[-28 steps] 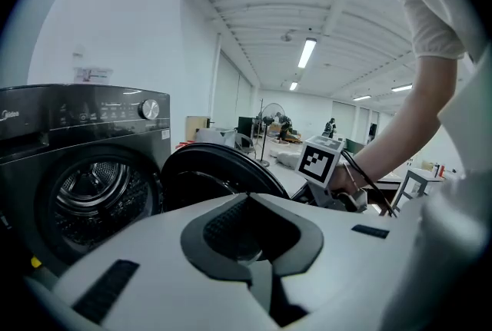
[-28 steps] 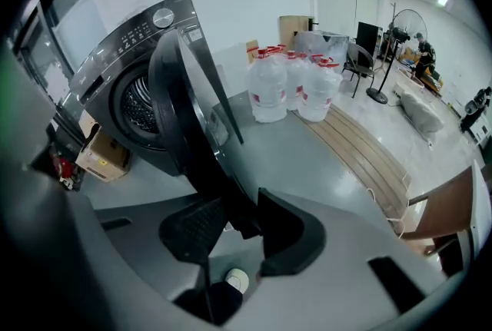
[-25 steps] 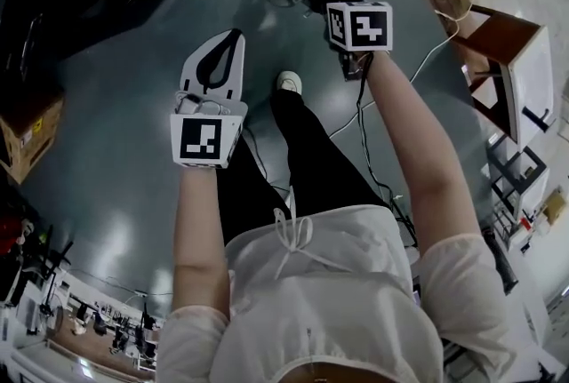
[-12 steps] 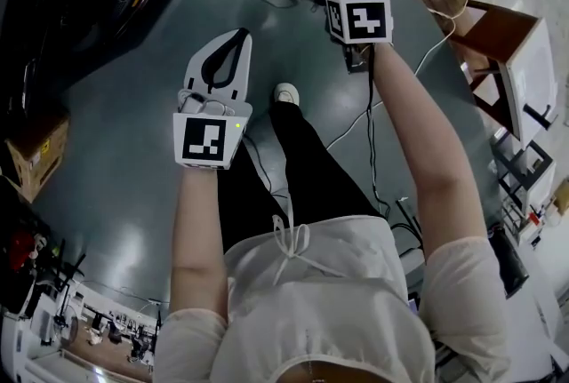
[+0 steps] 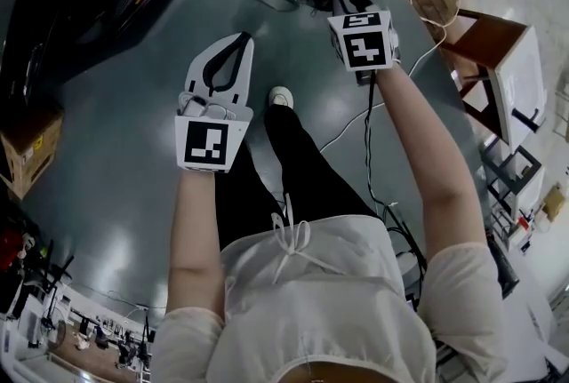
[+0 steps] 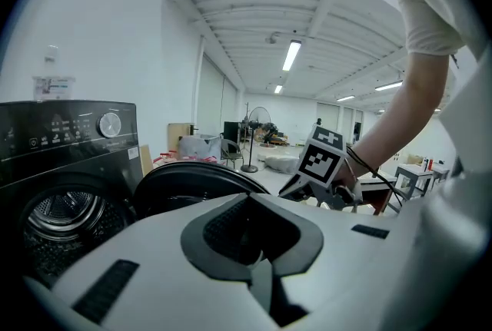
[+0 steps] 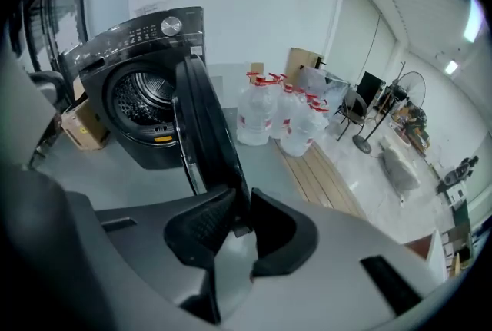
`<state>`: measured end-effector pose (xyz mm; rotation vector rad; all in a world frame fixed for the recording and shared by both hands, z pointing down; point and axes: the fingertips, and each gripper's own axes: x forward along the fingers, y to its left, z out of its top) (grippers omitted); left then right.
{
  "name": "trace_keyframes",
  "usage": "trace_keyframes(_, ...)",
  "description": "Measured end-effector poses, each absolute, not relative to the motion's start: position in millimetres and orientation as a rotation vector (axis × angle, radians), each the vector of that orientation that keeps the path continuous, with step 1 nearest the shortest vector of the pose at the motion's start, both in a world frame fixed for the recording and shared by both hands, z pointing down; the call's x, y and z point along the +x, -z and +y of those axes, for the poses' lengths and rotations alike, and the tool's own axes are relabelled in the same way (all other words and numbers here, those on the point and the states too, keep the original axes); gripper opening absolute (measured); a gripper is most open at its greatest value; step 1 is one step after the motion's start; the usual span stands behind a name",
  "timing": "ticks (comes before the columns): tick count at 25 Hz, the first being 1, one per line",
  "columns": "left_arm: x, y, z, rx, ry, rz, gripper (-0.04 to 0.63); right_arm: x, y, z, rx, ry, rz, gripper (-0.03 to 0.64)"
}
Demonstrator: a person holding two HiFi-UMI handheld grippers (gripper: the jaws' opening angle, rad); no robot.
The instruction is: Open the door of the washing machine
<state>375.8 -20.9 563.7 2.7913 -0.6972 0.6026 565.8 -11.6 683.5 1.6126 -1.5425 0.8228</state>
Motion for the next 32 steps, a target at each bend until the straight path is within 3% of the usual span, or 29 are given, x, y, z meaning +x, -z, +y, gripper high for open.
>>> trace_keyframes(3, 359.1, -551.5, -22.1, 2.776, -0.578, -0.742, 0.021, 550.3, -662.9, -15.6, 1.609, -0.800, -1.573, 0.008)
trace_keyframes(13, 257.5, -488.6, -37.0, 2.770, -0.565, -0.940, 0.021, 445.4, -575.5, -46.4, 1.701, -0.800, -1.798, 0.006)
trace_keyframes(32, -6.3, -344.6, -79.0, 2.600, -0.456, -1.529, 0.021, 184.7, -375.2, -141.4, 1.407, -0.246, -2.348, 0.006)
